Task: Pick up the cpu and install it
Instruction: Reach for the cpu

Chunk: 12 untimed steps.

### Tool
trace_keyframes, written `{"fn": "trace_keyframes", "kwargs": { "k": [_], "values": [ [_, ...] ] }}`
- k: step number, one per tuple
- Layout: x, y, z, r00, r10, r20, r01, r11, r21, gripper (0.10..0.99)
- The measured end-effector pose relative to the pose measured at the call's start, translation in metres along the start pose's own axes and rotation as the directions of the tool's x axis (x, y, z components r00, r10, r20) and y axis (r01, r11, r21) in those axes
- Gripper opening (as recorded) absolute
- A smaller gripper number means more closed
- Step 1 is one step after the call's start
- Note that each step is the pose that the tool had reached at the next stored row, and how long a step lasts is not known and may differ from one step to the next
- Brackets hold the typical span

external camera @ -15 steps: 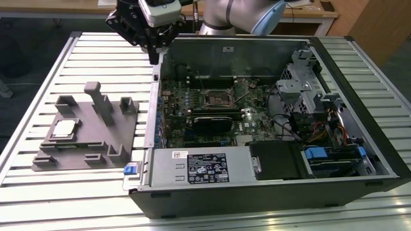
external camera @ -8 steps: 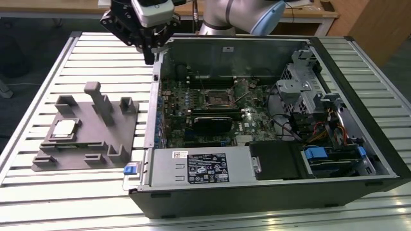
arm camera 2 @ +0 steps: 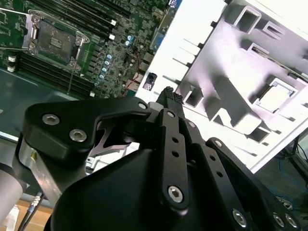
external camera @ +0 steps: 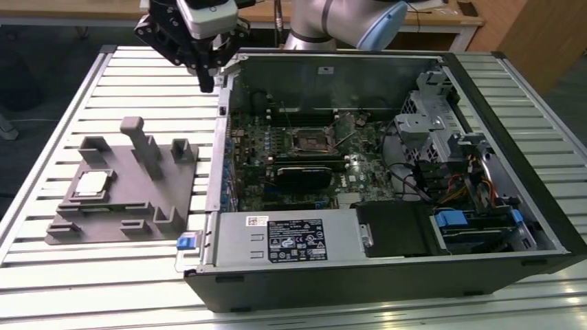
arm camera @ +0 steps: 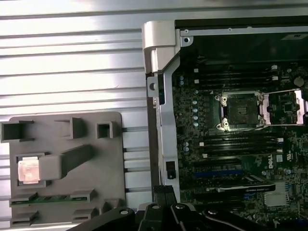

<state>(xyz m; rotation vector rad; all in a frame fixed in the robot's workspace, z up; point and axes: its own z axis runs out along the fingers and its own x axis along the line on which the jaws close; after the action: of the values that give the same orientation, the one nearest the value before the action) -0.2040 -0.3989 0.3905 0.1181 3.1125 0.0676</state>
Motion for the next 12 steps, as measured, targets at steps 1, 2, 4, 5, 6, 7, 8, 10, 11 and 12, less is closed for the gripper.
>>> {"fn": "trace_keyframes", "kwargs": {
  "k": [1,2,4,5,6,7,8,10,11,12],
  "values": [
    [0.0010,-0.0001,0.0000,1.0000,0.000,0.0000,0.000,1.0000,0.000,0.106],
    [0.0019,-0.0002,0.0000,1.0000,0.000,0.0000,0.000,1.0000,0.000,0.106],
    [0.0039,-0.0003,-0.0001,1.0000,0.000,0.0000,0.000,1.0000,0.000,0.106],
    [0.0051,-0.0004,-0.0001,1.0000,0.000,0.0000,0.000,1.0000,0.000,0.106],
    [0.0061,-0.0005,-0.0001,1.0000,0.000,0.0000,0.000,1.0000,0.000,0.106],
    [0.0072,-0.0005,-0.0001,1.0000,0.000,0.0000,0.000,1.0000,0.000,0.106],
    [0.0081,-0.0006,-0.0001,1.0000,0.000,0.0000,0.000,1.0000,0.000,0.106],
    [0.0100,-0.0008,-0.0001,1.0000,0.000,0.0000,0.000,1.0000,0.000,0.106],
    [0.0109,-0.0009,-0.0002,1.0000,0.000,0.0000,0.000,1.0000,0.000,0.106],
    [0.0119,-0.0009,-0.0002,1.0000,0.000,0.0001,0.000,1.0000,0.000,0.106]
  ]
}}
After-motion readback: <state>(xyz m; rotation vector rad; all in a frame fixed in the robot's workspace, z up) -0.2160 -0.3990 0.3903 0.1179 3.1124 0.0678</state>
